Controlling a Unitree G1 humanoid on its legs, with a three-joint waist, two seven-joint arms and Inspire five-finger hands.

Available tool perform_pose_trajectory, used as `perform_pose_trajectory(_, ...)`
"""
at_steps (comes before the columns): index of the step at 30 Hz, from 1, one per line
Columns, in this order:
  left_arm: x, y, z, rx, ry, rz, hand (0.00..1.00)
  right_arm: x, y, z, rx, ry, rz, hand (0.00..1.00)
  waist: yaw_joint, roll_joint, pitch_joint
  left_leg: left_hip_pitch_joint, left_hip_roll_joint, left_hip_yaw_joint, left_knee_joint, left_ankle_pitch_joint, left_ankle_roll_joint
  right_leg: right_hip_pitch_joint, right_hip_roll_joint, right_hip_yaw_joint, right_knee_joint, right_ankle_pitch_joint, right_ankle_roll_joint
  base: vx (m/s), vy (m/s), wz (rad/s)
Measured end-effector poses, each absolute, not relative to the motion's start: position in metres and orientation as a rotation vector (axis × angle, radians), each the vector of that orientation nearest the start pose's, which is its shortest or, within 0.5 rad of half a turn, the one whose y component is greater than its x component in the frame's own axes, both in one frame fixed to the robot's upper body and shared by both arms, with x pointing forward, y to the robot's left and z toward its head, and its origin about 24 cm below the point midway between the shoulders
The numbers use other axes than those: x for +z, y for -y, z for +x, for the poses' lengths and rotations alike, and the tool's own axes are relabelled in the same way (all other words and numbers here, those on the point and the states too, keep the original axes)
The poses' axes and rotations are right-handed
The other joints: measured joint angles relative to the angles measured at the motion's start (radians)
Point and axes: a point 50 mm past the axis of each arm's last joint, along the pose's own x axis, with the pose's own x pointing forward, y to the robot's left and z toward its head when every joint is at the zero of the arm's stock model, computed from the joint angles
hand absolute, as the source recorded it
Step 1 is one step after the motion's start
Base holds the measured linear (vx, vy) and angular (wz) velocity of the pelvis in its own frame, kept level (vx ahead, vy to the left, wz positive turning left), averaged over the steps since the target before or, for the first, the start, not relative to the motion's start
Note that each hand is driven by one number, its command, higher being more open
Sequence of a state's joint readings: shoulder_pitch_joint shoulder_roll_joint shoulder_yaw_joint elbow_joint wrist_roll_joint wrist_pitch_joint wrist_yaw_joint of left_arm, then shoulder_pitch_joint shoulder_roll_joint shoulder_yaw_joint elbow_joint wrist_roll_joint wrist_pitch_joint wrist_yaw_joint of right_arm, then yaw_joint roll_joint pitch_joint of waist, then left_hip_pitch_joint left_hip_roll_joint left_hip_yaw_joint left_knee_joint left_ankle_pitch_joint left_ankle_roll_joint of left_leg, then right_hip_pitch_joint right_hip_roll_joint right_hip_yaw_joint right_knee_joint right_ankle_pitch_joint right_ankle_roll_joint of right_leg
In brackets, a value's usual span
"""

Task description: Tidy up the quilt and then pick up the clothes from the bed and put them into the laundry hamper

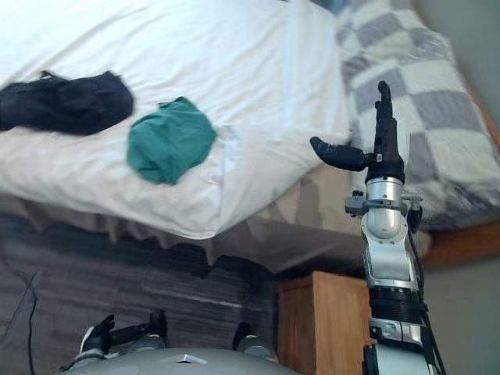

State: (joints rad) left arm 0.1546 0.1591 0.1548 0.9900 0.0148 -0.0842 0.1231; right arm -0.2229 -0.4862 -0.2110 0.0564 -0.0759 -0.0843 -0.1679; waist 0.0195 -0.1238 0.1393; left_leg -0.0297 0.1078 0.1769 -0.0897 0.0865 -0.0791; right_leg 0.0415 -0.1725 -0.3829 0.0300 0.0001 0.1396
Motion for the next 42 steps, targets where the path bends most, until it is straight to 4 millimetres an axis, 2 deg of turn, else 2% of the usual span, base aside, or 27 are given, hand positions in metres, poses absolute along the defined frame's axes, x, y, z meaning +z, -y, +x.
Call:
perform_pose_trajectory(4, -0.149, -0.238, 0.09, 0.308, -1.02, 0.194, 1.0, 0.158, 0.258, 0.293, -0.336, 0.403, -0.565, 1.0, 0.03, 0.017, 0.014, -0.01, -0.013, -0.018, 0.0, 0.01, 0.009, 0.001, -0.006, 0.008, 0.001, 0.0, 0.0, -0.05, 0.048, 0.19)
perform_pose_trajectory(9, -0.149, -0.238, 0.093, 0.372, -1.004, 0.121, 1.0, 0.187, 0.177, 0.339, -0.072, 0.526, -0.645, 1.0, 0.029, 0.047, 0.098, 0.023, -0.005, 0.104, 0.0, 0.014, 0.011, -0.047, -0.009, 0.146, 0.007, 0.019, 0.001, -0.11, 0.07, -0.65)
perform_pose_trajectory(10, -0.148, -0.238, 0.093, 0.386, -1.002, 0.107, 1.0, 0.193, 0.17, 0.345, -0.049, 0.533, -0.66, 1.0, 0.026, 0.051, 0.107, 0.021, -0.002, 0.114, 0.0, 0.014, 0.01, -0.058, -0.006, 0.156, 0.009, 0.022, -0.001, -0.15, 0.043, -0.6)
perform_pose_trajectory(12, -0.147, -0.242, 0.095, 0.437, -0.988, 0.057, 1.0, 0.216, 0.156, 0.362, -0.012, 0.557, -0.711, 1.0, 0.024, 0.057, 0.138, 0.001, 0.01, 0.139, 0.0, 0.019, 0.003, -0.103, 0.003, 0.182, 0.024, 0.03, -0.006, -0.11, 0.015, -0.39)
perform_pose_trajectory(15, -0.145, -0.241, 0.102, 0.475, -0.958, -0.002, 1.0, 0.25, 0.158, 0.369, -0.039, 0.614, -0.771, 1.0, 0.024, 0.073, 0.191, -0.027, 0.014, 0.154, 0.0, 0.032, 0.005, -0.152, 0.006, 0.199, 0.047, 0.035, -0.011, -0.07, 0.008, -0.16)
perform_pose_trajectory(19, -0.142, -0.242, 0.111, 0.489, -0.927, -0.022, 1.0, 0.271, 0.15, 0.37, -0.029, 0.671, -0.809, 1.0, 0.02, 0.079, 0.233, -0.049, 0.013, 0.176, 0.001, 0.045, 0.011, -0.193, 0.006, 0.222, 0.056, 0.047, -0.012, 0.02, 0.002, -0.16)
perform_pose_trajectory(21, -0.141, -0.244, 0.112, 0.49, -0.921, -0.018, 1.0, 0.279, 0.143, 0.374, -0.013, 0.683, -0.833, 1.0, 0.004, 0.081, 0.247, -0.068, 0.013, 0.178, 0.004, 0.049, 0.012, -0.214, 0.006, 0.224, 0.055, 0.054, -0.01, 0.05, -0.006, -0.09)
perform_pose_trajectory(23, -0.138, -0.243, 0.124, 0.477, -0.882, -0.016, 1.0, 0.289, 0.142, 0.377, -0.021, 0.689, -0.849, 1.0, 0.003, 0.089, 0.275, -0.087, 0.013, 0.179, 0.004, 0.052, 0.011, -0.234, 0.006, 0.224, 0.055, 0.058, -0.011, 0.0, 0.0, 0.0)
perform_pose_trajectory(27, -0.134, -0.236, 0.14, 0.431, -0.842, -0.001, 1.0, 0.291, 0.146, 0.384, -0.039, 0.657, -0.868, 1.0, 0.013, 0.118, 0.296, -0.132, 0.017, 0.171, 0.005, 0.061, 0.012, -0.271, 0.011, 0.219, 0.051, 0.07, -0.015, 0.03, -0.014, 0.05)
perform_pose_trajectory(29, -0.132, -0.227, 0.149, 0.391, -0.823, 0.005, 1.0, 0.277, 0.154, 0.393, -0.056, 0.583, -0.901, 1.0, 0.035, 0.141, 0.31, -0.141, 0.02, 0.17, 0.005, 0.063, 0.011, -0.281, 0.014, 0.218, 0.051, 0.074, -0.019, 0.02, -0.006, 0.01)
perform_pose_trajectory(32, -0.132, -0.221, 0.152, 0.375, -0.816, 0.002, 1.0, 0.263, 0.15, 0.399, -0.05, 0.529, -0.896, 1.0, 0.042, 0.161, 0.324, -0.154, 0.023, 0.168, 0.005, 0.065, 0.009, -0.292, 0.017, 0.216, 0.051, 0.074, -0.019, 0.02, -0.014, 0.01)
perform_pose_trajectory(33, -0.132, -0.219, 0.155, 0.366, -0.811, 0.005, 1.0, 0.261, 0.15, 0.401, -0.057, 0.52, -0.892, 0.0, 0.042, 0.171, 0.329, -0.164, 0.024, 0.164, 0.005, 0.068, 0.008, -0.299, 0.017, 0.211, 0.051, 0.075, -0.019, 0.02, -0.023, 0.06)
perform_pose_trajectory(36, -0.129, -0.211, 0.166, 0.337, -0.79, 0.019, 1.0, 0.264, 0.154, 0.405, -0.1, 0.51, -0.918, 0.0, 0.042, 0.196, 0.342, -0.176, 0.025, 0.15, 0.005, 0.075, 0.008, -0.304, 0.018, 0.195, 0.051, 0.075, -0.021, 0.01, -0.017, 0.12)
perform_pose_trajectory(42, -0.125, -0.207, 0.177, 0.319, -0.76, 0.028, 1.0, 0.265, 0.156, 0.409, -0.147, 0.497, -0.925, 0.0, 0.043, 0.199, 0.344, -0.176, 0.026, 0.15, 0.004, 0.08, 0.008, -0.304, 0.019, 0.195, 0.051, 0.077, -0.023, 0.0, 0.0, 0.0)
